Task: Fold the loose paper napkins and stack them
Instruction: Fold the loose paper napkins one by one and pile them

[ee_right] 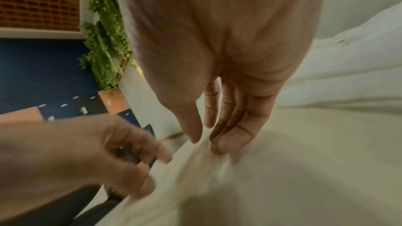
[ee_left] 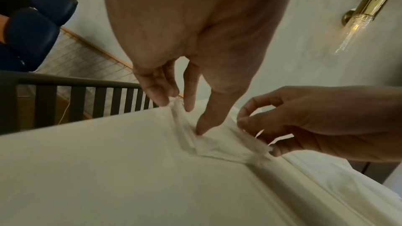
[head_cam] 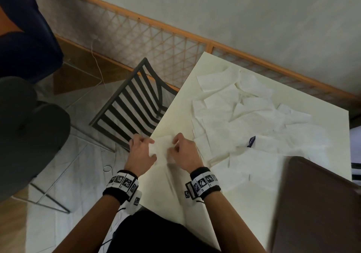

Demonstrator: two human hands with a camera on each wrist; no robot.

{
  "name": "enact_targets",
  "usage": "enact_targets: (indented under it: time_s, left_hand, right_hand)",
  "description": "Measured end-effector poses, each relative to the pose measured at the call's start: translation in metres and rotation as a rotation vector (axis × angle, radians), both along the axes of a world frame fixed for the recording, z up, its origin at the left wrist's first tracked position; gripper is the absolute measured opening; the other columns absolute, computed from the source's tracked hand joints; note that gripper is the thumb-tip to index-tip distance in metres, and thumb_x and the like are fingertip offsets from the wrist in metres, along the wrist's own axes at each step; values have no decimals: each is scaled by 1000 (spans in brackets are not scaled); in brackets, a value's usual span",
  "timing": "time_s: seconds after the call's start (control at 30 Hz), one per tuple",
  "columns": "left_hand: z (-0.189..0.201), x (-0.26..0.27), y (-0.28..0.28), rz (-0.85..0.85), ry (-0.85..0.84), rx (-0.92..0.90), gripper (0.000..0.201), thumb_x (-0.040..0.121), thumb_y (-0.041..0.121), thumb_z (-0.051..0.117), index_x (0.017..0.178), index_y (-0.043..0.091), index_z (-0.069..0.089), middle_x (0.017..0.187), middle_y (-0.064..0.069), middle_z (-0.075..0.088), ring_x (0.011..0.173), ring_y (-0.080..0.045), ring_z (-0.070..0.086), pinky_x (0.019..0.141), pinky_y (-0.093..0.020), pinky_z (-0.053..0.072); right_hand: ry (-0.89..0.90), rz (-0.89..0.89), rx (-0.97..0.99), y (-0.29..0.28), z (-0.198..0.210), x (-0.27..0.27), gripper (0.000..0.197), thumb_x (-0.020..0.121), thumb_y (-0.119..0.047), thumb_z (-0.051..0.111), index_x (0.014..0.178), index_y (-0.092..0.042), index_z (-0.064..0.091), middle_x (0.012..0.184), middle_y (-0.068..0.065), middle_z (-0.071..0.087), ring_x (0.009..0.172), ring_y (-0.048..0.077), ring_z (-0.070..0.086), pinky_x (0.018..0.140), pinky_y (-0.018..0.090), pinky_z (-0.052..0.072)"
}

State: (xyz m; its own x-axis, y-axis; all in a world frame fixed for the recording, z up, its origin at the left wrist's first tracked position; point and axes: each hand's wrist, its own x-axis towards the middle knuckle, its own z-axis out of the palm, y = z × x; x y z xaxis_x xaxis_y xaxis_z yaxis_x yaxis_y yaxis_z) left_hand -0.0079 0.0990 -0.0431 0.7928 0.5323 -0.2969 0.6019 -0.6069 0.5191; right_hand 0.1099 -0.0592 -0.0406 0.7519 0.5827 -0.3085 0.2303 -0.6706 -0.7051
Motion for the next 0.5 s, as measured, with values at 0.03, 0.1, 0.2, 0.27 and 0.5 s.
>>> enact_targets:
  time_s: [0.03, 0.1, 0.2, 0.27, 0.5]
  left_hand:
    - [1, 1, -1, -17, -3, 38, 61, 86, 22, 85, 142, 18, 60, 140, -5, 37, 131, -27, 36, 116, -40, 42]
    - [4, 3, -3, -37, -19, 56, 63, 86, 25, 85, 144, 22, 59, 141, -4, 37, 132, -26, 30, 116, -42, 42]
    - [11, 11, -10, -50, -69, -19, 55, 89, 23, 83, 140, 25, 62, 140, 0, 42, 134, -24, 32, 116, -41, 42]
    - [14, 20, -16, -76, -105, -48, 50, 90, 22, 83, 137, 25, 64, 137, 2, 48, 133, -23, 37, 115, -39, 42]
    - [26, 54, -43, -211, -241, -220, 31, 96, 19, 78, 124, 26, 67, 109, 10, 63, 100, -9, 60, 89, -26, 50]
  right_hand:
    - [-42, -53, 2, -6, 1, 10, 17, 100, -27, 69, 111, -18, 59, 88, 0, 69, 83, 23, 67, 78, 38, 56]
    - [-186, -198, -10, -23, 3, 36, 22, 100, -30, 70, 112, -14, 60, 103, 7, 68, 95, 30, 66, 84, 43, 56]
    - [-328, -417, -194, -50, 8, 79, 48, 96, -40, 74, 128, -11, 53, 129, 17, 58, 116, 42, 56, 94, 53, 54]
    - [-270, -480, -410, -66, 7, 101, 74, 92, -54, 77, 141, -9, 44, 140, 21, 50, 126, 45, 51, 100, 56, 52]
    - [35, -550, -195, -92, 8, 115, 61, 97, -41, 80, 144, -11, 54, 136, 21, 63, 126, 44, 62, 98, 46, 50]
